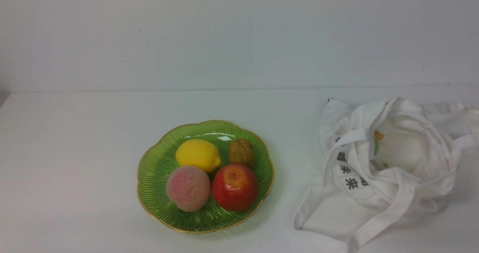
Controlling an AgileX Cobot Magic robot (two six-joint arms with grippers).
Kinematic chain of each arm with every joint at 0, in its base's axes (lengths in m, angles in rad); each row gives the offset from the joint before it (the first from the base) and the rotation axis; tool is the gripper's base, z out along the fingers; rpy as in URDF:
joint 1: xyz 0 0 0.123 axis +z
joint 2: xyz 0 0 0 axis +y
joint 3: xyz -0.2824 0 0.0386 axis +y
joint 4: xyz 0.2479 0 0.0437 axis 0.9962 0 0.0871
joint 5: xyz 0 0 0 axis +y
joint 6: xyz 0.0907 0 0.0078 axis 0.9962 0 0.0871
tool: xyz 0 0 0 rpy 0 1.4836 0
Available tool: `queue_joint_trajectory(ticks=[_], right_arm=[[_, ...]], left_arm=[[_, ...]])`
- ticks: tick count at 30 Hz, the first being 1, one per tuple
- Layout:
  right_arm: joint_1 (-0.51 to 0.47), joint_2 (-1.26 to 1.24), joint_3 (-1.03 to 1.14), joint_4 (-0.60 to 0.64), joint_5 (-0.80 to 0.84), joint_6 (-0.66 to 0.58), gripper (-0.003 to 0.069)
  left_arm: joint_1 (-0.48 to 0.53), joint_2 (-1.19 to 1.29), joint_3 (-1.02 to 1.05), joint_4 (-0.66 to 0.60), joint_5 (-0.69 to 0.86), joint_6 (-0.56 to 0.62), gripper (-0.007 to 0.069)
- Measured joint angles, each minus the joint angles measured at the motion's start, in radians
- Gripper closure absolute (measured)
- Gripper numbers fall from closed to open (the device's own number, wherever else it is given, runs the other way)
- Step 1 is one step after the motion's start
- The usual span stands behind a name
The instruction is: Take the fruit out of the cloth bag on the white table and place them on a plate.
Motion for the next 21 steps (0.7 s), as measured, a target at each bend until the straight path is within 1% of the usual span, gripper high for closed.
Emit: queue_joint_trajectory(ticks=[2,4,5,7,13,18,21], right_arm=[[-0.072,-0.013,0.007,0.026,0.063,0.003,0.0673],[-0.097,-0.027,0.008,0.034,0.103,0.003,0.0673],[-0.133,-0.040,0.006,0.034,0.120,-0.002,0.0673],[-0.147,-0.041,0.005,0.036,0.126,-0.005,0.0673],[-0.148,-0.041,0.004,0.042,0.129,-0.007,0.0673],[-0.108,-0.041,0.004,0.044,0.129,-0.012,0.0673],[-0.104,-0.041,0.004,0.045,0.129,-0.012,0.0673]], left_arm=[[0.000,0.000,0.000,0.000,0.000,0.000,0.0632],[0.000,0.000,0.000,0.000,0.000,0.000,0.0632],[0.000,0.000,0.000,0.000,0.000,0.000,0.0632],[0.000,0.000,0.000,0.000,0.000,0.000,0.0632],[0.000,0.000,0.000,0.000,0.000,0.000,0.0632],[0.000,0.000,0.000,0.000,0.000,0.000,0.0632],[0.000,0.000,0.000,0.000,0.000,0.000,0.0632]])
